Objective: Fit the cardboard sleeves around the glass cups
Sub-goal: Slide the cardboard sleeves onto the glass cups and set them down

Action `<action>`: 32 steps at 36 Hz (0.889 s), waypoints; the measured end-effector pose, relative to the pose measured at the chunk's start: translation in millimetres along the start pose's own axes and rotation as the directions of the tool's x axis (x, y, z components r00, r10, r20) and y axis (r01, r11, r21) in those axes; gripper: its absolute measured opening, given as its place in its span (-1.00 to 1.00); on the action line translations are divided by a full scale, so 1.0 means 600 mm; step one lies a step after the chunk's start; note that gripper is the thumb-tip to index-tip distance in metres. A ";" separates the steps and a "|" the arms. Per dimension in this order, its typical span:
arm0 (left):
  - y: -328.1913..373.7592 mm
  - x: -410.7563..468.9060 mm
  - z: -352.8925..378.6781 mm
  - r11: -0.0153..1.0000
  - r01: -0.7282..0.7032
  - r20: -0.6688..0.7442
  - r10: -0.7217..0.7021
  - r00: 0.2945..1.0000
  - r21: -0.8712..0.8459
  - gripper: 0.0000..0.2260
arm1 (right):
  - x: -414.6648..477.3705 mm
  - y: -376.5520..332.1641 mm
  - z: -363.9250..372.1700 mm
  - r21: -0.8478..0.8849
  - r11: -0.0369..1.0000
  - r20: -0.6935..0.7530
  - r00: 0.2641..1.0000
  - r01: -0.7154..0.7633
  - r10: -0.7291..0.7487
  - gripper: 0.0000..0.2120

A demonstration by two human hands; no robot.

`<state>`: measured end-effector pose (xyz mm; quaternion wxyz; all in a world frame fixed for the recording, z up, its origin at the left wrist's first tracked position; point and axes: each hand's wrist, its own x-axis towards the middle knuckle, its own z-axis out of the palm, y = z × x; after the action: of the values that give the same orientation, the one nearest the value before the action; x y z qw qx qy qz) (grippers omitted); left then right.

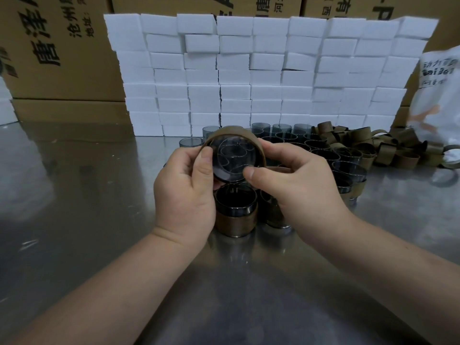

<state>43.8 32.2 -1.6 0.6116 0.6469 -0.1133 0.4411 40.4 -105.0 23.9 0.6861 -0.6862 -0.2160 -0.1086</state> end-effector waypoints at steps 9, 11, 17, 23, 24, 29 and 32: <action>0.000 0.001 -0.001 0.999 0.032 -0.024 -0.032 0.999 0.011 -0.87 | 0.000 0.000 0.003 0.021 0.999 0.002 0.999 0.035 -0.035 -0.63; -0.003 0.003 -0.001 0.999 0.033 -0.042 -0.032 0.999 0.024 -0.83 | 0.000 0.001 0.004 0.027 0.999 0.009 0.999 0.044 -0.044 -0.62; -0.007 0.000 -0.004 0.998 -0.002 -0.006 0.003 1.000 0.059 -0.45 | 0.000 0.000 0.005 -0.007 0.998 0.013 0.998 0.069 -0.069 -0.46; -0.004 -0.002 -0.005 0.984 0.118 0.051 -0.112 0.992 -0.136 -0.34 | 0.000 0.002 0.008 -0.024 0.996 0.069 0.994 0.082 -0.081 -0.15; -0.005 -0.004 -0.004 0.973 0.146 0.055 -0.139 0.989 -0.178 -0.33 | 0.000 0.003 0.008 -0.033 0.996 0.067 0.995 0.083 -0.080 -0.11; -0.004 -0.008 -0.003 0.945 0.180 0.089 -0.161 0.983 -0.274 -0.28 | 0.001 0.002 0.007 -0.094 0.992 0.100 0.992 0.081 -0.072 -0.21; -0.006 -0.010 -0.004 0.970 0.064 0.121 -0.036 0.992 -0.235 -0.31 | 0.002 0.003 0.005 -0.076 0.996 0.137 0.990 0.048 -0.037 -0.38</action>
<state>41.5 32.6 -8.8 0.6882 0.5958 -0.1846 0.3706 41.9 -101.9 22.4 0.6395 -0.7140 -0.2722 -0.0848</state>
